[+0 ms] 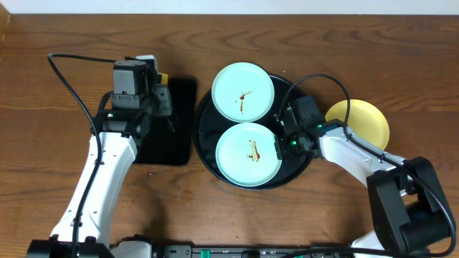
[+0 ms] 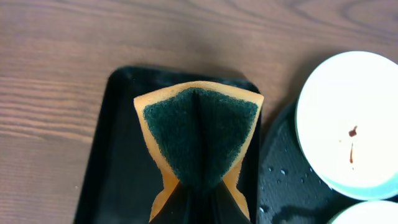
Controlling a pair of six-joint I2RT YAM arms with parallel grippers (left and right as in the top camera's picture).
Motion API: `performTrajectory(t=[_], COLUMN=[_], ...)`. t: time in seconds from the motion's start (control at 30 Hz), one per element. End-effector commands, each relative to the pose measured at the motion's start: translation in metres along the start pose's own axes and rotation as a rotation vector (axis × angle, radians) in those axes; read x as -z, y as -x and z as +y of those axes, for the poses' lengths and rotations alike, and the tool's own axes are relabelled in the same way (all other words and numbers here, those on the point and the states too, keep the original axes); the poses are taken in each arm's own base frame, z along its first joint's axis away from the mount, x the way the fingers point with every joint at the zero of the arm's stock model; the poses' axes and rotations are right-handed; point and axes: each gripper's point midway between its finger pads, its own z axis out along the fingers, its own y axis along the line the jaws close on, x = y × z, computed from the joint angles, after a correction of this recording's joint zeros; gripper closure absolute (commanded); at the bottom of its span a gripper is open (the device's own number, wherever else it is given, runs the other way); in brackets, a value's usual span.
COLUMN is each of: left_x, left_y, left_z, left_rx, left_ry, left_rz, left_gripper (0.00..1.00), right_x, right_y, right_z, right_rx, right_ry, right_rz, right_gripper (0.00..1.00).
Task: Clean dirty plates on tray and stack at the side
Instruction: 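Scrub the lower light-blue plate with the sponge in the left gripper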
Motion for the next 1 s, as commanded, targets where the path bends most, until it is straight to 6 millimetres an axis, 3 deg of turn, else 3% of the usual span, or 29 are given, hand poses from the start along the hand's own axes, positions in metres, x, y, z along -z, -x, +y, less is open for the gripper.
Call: performTrajectory(t=[0.0,0.2,0.47,0.77,0.97], left_x=[0.005,0.016,0.023,-0.005,-0.025], left_y=[-0.004,-0.021,-0.049,-0.097,-0.126], left_z=[-0.020,-0.080,-0.149,-0.205,-0.231], left_rx=[-0.004,-0.004,-0.114,-0.074,-0.014], left_ry=[-0.114,-0.377,-0.477,-0.483,-0.482], left_rz=[0.024,0.100,0.161,0.301,0.384], left_gripper=[0.93,0.93,0.92,0.93,0.93], right_x=[-0.008,-0.008,-0.007,-0.006,-0.006], right_y=[-0.007,-0.007,-0.011,-0.014,-0.014], right_z=[-0.011,-0.011,-0.012,-0.021,-0.021], right_rx=[0.002,0.002,-0.025,-0.050,-0.050], right_ry=[-0.057,-0.057,-0.061,-0.115,-0.116], right_rz=[0.030,0.030,0.042,0.050,0.050], right_gripper=[0.99,0.99,0.99,0.99,0.99])
